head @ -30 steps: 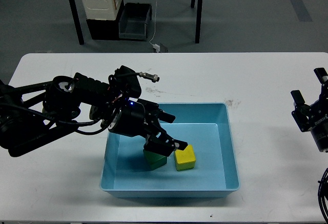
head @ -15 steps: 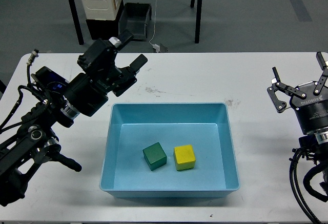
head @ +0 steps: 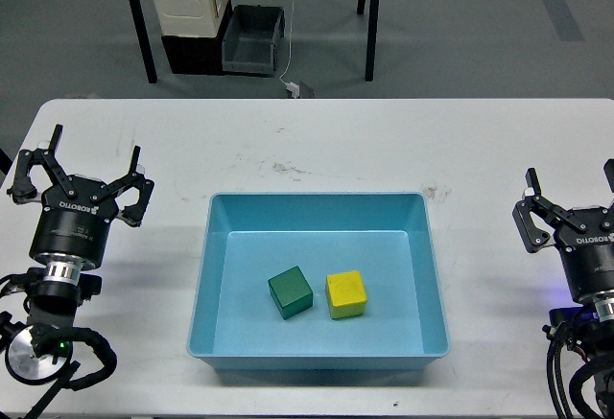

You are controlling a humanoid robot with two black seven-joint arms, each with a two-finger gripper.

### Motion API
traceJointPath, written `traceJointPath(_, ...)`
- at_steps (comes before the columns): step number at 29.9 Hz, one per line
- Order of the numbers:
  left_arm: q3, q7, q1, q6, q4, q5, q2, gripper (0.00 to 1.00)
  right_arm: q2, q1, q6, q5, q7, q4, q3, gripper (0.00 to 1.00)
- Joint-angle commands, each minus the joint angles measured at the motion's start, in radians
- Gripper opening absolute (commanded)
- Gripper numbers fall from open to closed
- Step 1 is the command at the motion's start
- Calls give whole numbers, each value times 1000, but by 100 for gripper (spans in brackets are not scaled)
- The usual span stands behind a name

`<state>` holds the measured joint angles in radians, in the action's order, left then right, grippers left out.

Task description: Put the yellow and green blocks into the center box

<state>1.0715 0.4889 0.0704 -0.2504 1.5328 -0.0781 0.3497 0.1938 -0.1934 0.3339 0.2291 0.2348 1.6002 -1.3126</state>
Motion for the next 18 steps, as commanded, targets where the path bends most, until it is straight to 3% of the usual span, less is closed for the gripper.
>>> traceJointPath(1,4,0,32,-7,0,-73,-35,100,0,-52,2,10,0,23,1,100)
traceJointPath(3,-8,0,34,-13,0,-147,-34,100,0,-69,2,10,-3,24,1,100)
traceJointPath(6,-13,-120,37,-20,0,-215,-35,100,0,-98,4,10,-14,24,0,100)
traceJointPath(8,-2,-174,40,-24,-2,-235,-41,100,0,-113,22,15,-26,23,1,100)
traceJointPath(12,1,-178,54,-58,-2,-342,-46,100,0,-147,59,15,-51,23,1,100)
traceJointPath(18,2,-164,65,-165,-5,-410,-43,100,0,-163,62,15,-49,15,-2,100)
